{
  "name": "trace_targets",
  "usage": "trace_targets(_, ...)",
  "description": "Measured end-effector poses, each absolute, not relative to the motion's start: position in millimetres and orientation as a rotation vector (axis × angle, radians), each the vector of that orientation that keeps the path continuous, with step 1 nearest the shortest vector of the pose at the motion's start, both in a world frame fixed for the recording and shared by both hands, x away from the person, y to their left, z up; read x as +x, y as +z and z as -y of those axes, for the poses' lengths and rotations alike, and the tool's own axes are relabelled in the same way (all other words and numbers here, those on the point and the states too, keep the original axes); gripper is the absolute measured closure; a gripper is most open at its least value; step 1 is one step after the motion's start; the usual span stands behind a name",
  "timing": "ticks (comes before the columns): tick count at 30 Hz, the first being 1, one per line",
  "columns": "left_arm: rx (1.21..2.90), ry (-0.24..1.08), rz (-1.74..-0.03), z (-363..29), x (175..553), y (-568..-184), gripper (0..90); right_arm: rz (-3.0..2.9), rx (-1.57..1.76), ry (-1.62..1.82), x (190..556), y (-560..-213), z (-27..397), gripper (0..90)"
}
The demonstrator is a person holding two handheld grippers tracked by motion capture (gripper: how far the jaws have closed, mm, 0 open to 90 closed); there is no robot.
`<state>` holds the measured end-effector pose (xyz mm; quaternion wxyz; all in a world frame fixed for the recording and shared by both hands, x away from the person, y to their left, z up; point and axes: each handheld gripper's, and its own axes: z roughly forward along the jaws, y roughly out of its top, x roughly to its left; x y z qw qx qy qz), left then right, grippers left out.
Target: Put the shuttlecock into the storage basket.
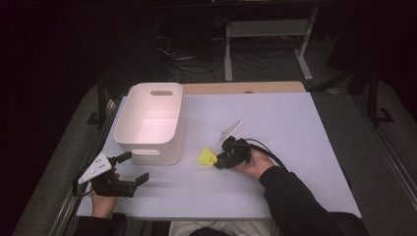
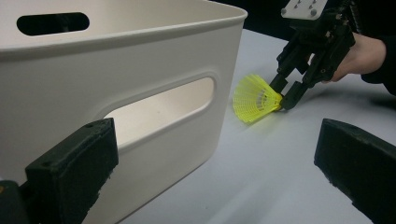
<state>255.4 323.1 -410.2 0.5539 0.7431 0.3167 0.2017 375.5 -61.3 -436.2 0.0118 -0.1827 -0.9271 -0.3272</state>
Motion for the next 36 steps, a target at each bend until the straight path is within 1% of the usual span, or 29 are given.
trace_targets(36,1.758,0.473,-0.748,-322.7,255.7,-410.4,0.0,2.886,-0.61,-1.127,372.5,-406.7,86.2,62.7)
